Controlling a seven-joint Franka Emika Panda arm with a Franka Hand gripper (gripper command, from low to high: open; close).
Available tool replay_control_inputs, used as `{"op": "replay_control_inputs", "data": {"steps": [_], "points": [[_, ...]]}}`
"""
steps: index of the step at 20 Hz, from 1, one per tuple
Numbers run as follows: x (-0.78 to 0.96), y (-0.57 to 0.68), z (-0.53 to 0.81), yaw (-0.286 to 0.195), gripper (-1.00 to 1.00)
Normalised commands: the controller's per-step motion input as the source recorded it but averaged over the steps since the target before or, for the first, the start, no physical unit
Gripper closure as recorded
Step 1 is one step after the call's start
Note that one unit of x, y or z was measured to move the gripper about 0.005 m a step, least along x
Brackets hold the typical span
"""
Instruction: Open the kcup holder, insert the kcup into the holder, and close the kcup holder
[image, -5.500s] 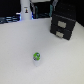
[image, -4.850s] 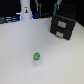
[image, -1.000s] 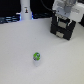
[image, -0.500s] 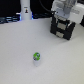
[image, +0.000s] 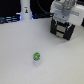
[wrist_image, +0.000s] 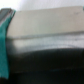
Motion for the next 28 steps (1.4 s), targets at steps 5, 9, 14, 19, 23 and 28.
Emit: {"op": "replay_control_inputs", "data": {"steps": [5, 9, 14, 19, 23, 28], "points": [[0.95, -0.24, 0.19, -0.079, 1.00], [0.95, -0.26, 0.21, -0.077, 1.00], [0.95, -0.27, 0.22, -0.077, 1.00], [0.94, -0.29, 0.22, -0.074, 1.00], [0.94, -0.31, 0.20, -0.065, 1.00], [0.91, -0.34, 0.19, -0.067, 1.00]]}}
